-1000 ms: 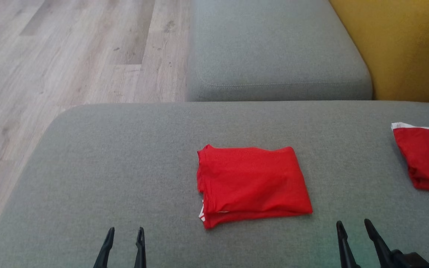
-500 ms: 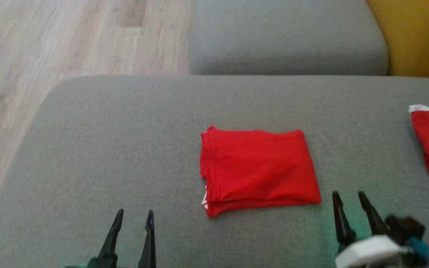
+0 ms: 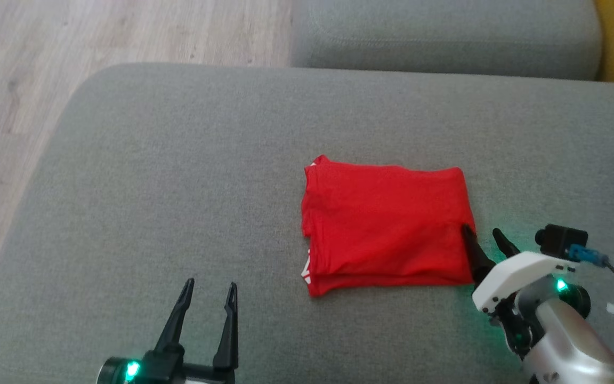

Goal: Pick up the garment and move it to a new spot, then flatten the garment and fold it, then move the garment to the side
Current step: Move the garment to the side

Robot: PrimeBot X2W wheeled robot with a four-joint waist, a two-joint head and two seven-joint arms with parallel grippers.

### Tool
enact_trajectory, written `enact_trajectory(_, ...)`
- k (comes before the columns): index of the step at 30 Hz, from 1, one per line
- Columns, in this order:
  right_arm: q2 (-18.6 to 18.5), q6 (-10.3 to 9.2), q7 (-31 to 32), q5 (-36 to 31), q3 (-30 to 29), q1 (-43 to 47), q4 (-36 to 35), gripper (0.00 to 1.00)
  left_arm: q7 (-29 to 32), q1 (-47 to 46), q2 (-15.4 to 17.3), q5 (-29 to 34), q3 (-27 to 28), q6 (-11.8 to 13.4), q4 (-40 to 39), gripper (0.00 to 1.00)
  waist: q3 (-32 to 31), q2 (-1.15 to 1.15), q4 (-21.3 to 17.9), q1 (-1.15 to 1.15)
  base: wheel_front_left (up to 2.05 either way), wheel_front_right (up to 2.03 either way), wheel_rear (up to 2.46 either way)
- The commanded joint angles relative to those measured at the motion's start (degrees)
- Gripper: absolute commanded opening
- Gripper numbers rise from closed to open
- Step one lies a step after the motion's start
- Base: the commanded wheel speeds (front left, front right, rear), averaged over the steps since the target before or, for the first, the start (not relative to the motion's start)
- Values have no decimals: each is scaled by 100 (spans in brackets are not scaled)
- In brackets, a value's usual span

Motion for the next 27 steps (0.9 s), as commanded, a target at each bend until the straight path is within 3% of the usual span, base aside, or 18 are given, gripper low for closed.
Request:
enact_trajectory(1,-78,-4,8,43,135,-222,-70,100,-37,-276,-44,15,141,51,-172,100,52,0,18,-1,0,0,0)
enact_trajectory(4,-33,-4,132,212,249,-435,273,100,-37,-342,-44,3,103,71,-168,100,161,0,34,-1,0,0,0)
enact_trajectory(5,6,-4,153,278,300,-492,344,95,-37,-364,-44,1,100,75,-162,100,198,0,32,-1,0,0,0)
enact_trajectory(6,38,-4,143,339,352,-546,395,59,-37,-385,-44,-4,98,81,-155,100,235,0,28,-1,0,0,0)
enact_trajectory(7,54,-4,118,372,419,-595,437,6,-37,-406,-44,-7,91,87,-150,100,274,0,24,-1,0,0,0)
enact_trajectory(8,56,-4,94,378,507,-641,471,0,-37,-427,-44,-9,85,98,-152,100,314,0,14,-1,0,0,0)
enact_trajectory(14,-193,-4,-346,189,830,-952,666,0,-37,-519,-44,28,78,149,-184,100,556,0,-206,-1,0,0,0)
enact_trajectory(19,-791,-4,-690,-279,925,-1366,791,0,-37,-652,-44,40,98,237,-225,100,828,0,-506,-1,0,0,0)
enact_trajectory(27,-1927,-4,-891,-638,451,-2029,668,0,-37,-1086,-45,148,106,194,-242,100,1419,0,-903,-1,0,0,0)
